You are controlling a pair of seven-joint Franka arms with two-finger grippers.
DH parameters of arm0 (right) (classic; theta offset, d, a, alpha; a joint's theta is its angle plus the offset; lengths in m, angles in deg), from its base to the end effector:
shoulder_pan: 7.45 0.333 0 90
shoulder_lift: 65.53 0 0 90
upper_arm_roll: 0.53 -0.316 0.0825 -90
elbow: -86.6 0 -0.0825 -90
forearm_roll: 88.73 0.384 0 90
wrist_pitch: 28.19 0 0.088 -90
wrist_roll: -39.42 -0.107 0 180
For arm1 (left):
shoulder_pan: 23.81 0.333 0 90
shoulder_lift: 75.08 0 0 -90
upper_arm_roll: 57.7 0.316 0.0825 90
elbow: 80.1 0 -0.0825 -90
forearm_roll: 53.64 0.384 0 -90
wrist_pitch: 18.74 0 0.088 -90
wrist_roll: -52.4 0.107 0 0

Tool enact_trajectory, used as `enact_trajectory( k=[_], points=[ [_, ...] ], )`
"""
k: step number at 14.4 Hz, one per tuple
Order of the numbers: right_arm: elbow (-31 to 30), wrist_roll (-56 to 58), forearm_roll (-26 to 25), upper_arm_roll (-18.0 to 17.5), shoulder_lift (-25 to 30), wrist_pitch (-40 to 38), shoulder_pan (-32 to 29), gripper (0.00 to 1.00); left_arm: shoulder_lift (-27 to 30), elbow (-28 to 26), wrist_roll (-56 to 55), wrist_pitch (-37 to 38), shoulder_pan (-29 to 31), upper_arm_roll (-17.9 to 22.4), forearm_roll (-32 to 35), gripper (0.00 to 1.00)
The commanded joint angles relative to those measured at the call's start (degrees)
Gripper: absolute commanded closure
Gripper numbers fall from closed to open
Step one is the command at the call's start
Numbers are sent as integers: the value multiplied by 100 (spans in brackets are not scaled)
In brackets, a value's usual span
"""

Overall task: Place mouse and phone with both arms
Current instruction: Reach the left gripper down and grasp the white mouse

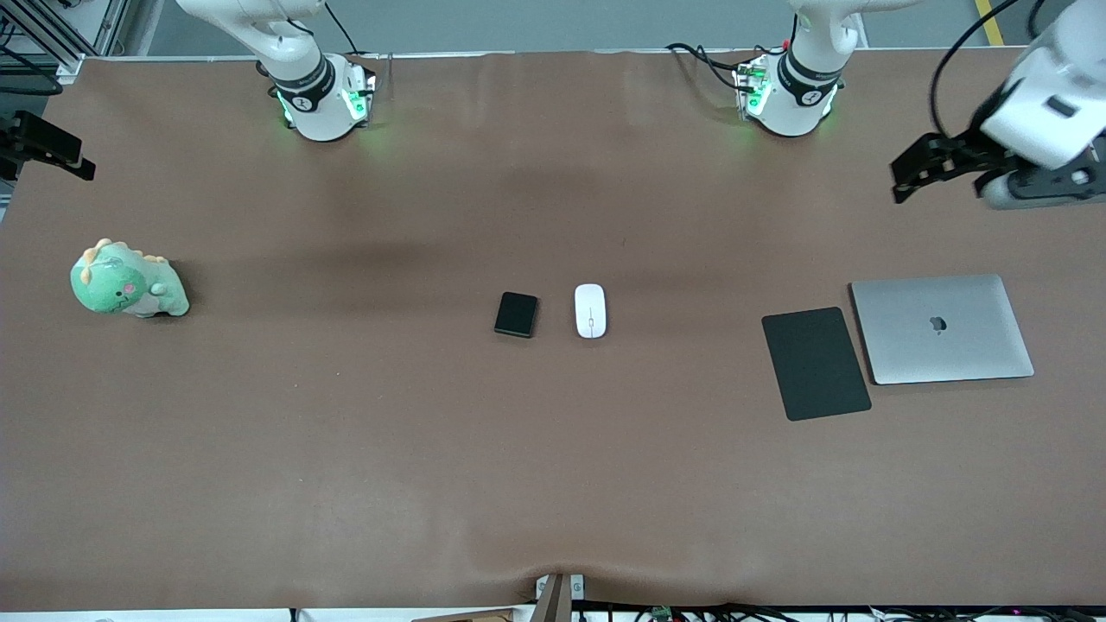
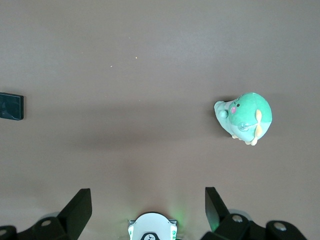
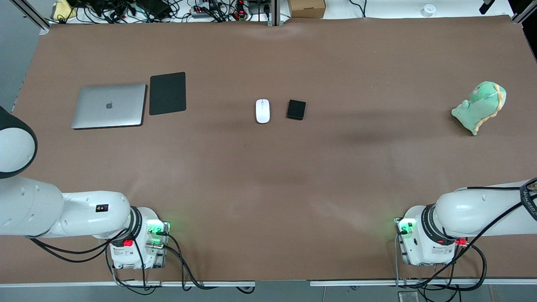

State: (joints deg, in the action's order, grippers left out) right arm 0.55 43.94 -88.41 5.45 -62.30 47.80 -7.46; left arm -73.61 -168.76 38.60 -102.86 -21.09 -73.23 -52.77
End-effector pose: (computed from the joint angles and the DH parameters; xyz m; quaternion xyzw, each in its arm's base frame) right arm 0.5071 -0.0544 0.6661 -0.9981 0.0120 0.0589 0.0111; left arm 0.5229 -0.1192 0.6402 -0.9995 -0.0093 0.0240 0.0170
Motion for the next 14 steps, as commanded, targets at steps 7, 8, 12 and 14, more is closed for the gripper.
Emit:
enact_trajectory(
  k=[7,8,12,14],
  points=[
    [26,-4,90,35,55,13,45,0,-1560,-564,-2089,-1825,-1738,-476,97,0],
    [61,-4,91,44,20,13,10,0,-1788,-608,-2326,-2115,-1966,-468,184,0],
    [62,5,91,26,-33,13,-17,0,-2702,-828,-2899,-3564,-2582,-468,536,0],
    [70,5,91,26,-147,13,0,0,-3097,-925,-3084,-4084,-2663,-468,834,0]
  ],
)
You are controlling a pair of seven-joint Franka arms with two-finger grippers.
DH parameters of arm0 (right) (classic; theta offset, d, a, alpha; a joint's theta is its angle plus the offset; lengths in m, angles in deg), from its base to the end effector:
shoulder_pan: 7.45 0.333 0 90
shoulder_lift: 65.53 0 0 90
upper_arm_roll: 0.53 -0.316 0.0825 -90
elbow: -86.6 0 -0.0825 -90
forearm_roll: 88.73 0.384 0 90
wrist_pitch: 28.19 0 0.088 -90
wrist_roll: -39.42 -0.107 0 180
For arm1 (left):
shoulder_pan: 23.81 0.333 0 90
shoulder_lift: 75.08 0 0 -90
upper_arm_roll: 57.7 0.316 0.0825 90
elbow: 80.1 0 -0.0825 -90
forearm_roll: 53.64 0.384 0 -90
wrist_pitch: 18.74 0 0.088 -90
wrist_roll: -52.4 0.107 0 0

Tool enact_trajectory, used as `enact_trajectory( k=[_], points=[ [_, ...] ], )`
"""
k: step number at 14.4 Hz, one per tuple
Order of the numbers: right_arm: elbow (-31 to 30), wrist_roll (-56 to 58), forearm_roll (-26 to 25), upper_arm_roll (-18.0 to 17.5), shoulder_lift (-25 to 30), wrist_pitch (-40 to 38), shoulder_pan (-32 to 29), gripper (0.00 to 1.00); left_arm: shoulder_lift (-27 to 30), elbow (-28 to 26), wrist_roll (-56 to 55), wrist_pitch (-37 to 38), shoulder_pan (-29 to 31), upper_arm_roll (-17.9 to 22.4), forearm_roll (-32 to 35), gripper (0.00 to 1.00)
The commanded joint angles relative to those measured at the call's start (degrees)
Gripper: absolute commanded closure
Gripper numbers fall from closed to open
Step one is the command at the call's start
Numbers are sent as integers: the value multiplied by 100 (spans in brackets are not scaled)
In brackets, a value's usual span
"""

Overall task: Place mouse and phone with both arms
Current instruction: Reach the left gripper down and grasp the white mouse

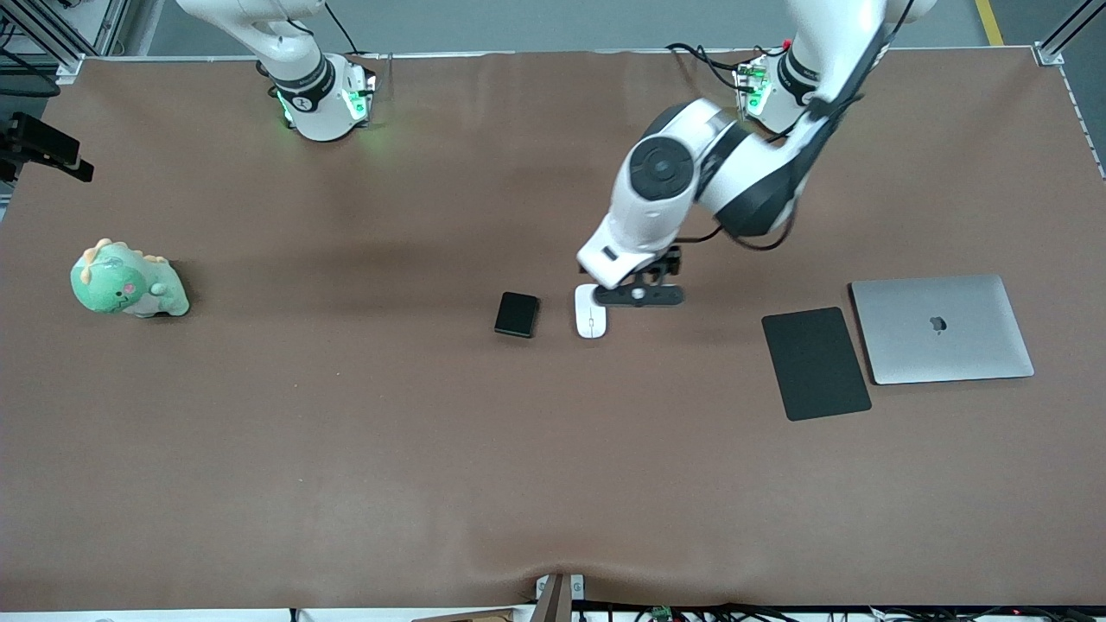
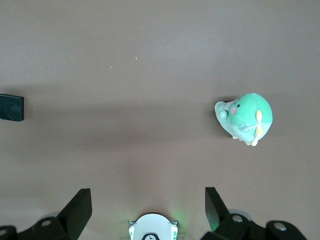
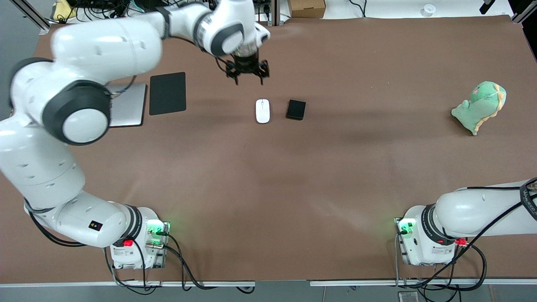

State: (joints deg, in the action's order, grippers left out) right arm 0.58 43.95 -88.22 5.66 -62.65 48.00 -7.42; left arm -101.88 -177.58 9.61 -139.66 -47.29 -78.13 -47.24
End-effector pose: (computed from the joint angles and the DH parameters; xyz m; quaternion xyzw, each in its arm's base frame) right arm 0.5094 -0.0556 0.6635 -0.9980 0.0132 0.0598 0.0127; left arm 0.4964 -0.4377 0.3341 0.9991 -0.0227 -0.0317 0.0138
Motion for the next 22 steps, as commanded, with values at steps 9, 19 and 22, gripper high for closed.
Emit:
enact_trajectory(
  k=[9,19,22],
  points=[
    [59,31,63,14,-561,-16,5,0,-1257,-149,-765,-1075,-447,57,1011,7],
    [-29,-48,71,-12,-1096,36,338,0,-1468,35,-1214,-1153,-438,75,985,14],
    [-29,-57,299,-12,-1298,133,427,0,-1644,220,-1363,-1163,-465,75,1012,15]
  ],
)
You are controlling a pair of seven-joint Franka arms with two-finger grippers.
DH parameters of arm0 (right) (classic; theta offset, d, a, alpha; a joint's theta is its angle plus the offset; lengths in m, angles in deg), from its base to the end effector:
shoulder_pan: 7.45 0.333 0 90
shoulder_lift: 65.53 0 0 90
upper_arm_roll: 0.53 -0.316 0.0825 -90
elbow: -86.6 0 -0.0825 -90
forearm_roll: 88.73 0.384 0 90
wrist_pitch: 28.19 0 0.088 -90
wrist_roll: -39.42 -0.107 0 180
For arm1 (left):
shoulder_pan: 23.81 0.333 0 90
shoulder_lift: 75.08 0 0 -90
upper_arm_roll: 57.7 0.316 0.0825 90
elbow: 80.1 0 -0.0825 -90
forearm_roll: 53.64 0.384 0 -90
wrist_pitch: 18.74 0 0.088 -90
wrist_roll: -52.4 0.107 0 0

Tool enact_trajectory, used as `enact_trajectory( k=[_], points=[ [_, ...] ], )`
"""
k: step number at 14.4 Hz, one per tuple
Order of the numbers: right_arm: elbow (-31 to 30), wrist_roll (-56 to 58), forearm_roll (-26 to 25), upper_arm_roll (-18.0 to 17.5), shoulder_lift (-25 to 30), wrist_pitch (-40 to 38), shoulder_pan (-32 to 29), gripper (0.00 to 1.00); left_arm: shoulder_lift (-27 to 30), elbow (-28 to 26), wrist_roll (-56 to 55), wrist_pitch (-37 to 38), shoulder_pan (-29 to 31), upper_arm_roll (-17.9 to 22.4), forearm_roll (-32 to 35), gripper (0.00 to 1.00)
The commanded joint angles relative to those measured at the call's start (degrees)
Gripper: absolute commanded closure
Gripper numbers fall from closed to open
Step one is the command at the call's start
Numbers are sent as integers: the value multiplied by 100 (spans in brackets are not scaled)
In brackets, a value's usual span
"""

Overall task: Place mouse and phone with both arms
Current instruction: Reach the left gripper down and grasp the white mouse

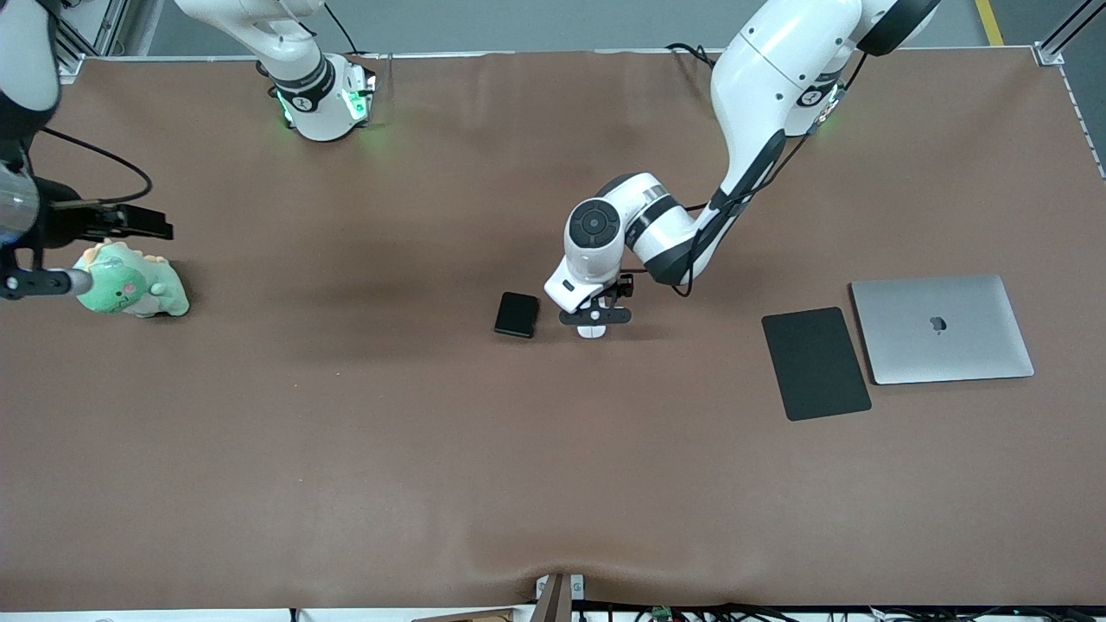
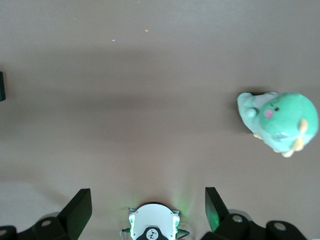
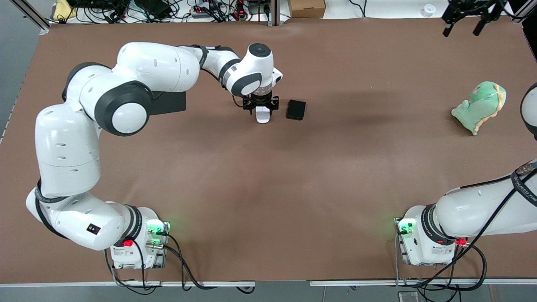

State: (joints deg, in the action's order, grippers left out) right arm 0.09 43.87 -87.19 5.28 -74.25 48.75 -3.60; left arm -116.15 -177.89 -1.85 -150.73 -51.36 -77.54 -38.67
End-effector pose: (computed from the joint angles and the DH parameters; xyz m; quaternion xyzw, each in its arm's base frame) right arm 0.5691 -0.0121 0.5512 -0.9871 -0.0217 0.1580 0.0146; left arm 0.4690 -0.4714 0.1883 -0.9992 -0.0042 0.0366 0.0129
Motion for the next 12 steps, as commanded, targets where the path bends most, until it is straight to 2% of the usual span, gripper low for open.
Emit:
enact_trajectory(
  k=[1,3,4,8,10,12],
  points=[
    [11,-49,276,26,-183,111,28,0,-251,295,-217,-64,-66,16,164,18],
    [-102,-101,373,26,-218,295,54,0,-287,296,-208,-90,-57,25,164,20],
    [-190,-215,382,9,-218,409,63,0,-296,296,-200,-160,-57,33,173,25],
    [-313,-804,461,-71,-227,673,317,0,-261,305,-77,-178,21,51,435,82],
    [-445,-1119,496,-71,-227,893,502,0,-182,374,37,-178,57,51,708,99],
    [-498,-1419,662,-71,-236,1077,686,0,-112,463,47,-143,188,51,718,100]
  ],
)
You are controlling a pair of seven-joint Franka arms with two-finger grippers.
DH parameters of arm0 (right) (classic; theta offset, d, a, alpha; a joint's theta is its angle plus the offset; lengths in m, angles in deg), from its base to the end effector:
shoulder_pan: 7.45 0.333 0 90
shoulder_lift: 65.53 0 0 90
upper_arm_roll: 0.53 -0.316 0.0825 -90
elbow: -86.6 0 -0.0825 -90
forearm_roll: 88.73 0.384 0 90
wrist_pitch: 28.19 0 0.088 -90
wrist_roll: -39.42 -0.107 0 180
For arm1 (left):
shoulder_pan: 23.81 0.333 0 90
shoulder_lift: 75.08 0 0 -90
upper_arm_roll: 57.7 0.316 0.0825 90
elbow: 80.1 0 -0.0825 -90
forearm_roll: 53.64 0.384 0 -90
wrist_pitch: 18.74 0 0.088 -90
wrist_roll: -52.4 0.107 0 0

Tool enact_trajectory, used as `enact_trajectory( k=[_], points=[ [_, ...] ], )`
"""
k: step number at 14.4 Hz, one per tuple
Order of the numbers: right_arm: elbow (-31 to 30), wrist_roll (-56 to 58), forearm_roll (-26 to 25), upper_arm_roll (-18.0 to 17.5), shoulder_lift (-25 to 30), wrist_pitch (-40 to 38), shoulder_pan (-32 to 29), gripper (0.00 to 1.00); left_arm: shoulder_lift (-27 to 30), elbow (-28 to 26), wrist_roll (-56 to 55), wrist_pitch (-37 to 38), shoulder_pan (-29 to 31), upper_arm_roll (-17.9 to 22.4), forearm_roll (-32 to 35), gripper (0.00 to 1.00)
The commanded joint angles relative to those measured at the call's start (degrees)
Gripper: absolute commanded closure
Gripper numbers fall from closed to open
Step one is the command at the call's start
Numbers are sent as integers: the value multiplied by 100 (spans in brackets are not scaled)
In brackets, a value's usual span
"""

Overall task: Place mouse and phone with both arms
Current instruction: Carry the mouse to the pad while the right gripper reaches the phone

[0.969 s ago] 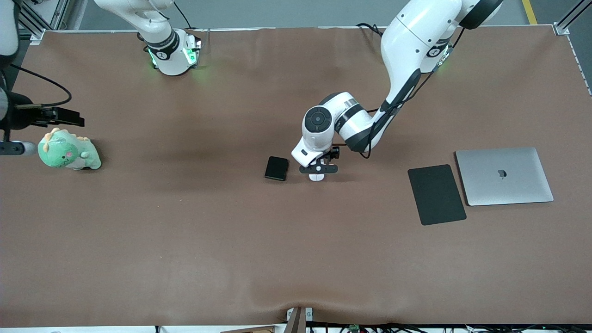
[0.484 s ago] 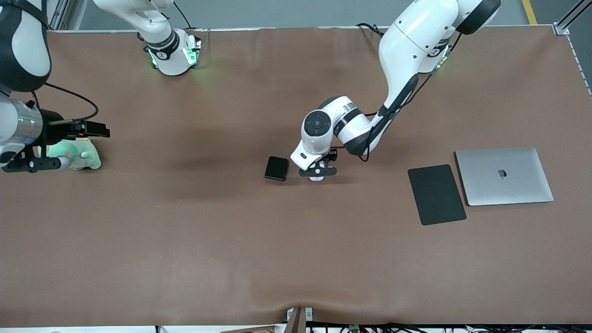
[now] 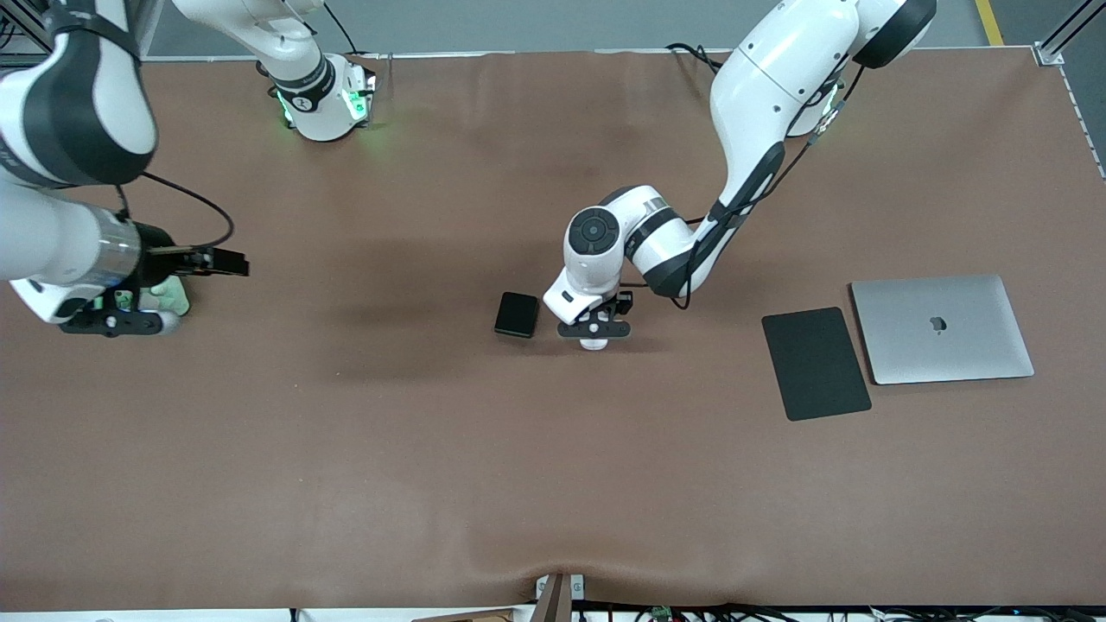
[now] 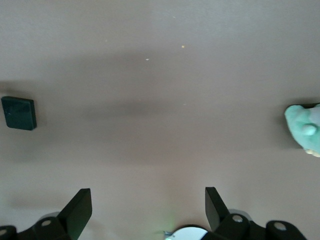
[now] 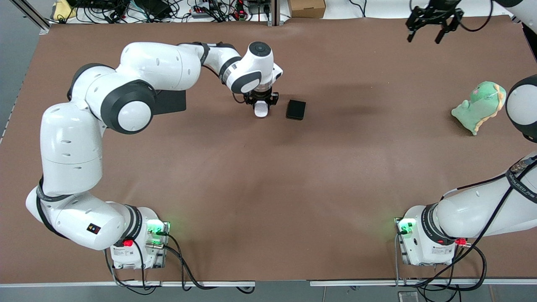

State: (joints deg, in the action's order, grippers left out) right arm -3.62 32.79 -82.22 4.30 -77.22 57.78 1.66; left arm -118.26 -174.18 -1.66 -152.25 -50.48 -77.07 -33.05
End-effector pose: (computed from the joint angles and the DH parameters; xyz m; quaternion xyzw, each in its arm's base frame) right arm 0.5899 0.0609 0.5010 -0.9889 0.0245 0.1420 0.0347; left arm 0.4979 -0.4692 0.1913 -0.9998 0.0134 -0.0081 0.0121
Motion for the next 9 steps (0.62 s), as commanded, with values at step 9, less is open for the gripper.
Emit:
enact_trajectory(
  k=[9],
  points=[
    [-154,-997,333,27,-255,640,986,0,1339,21,1073,817,1251,-66,94,100]
  ],
)
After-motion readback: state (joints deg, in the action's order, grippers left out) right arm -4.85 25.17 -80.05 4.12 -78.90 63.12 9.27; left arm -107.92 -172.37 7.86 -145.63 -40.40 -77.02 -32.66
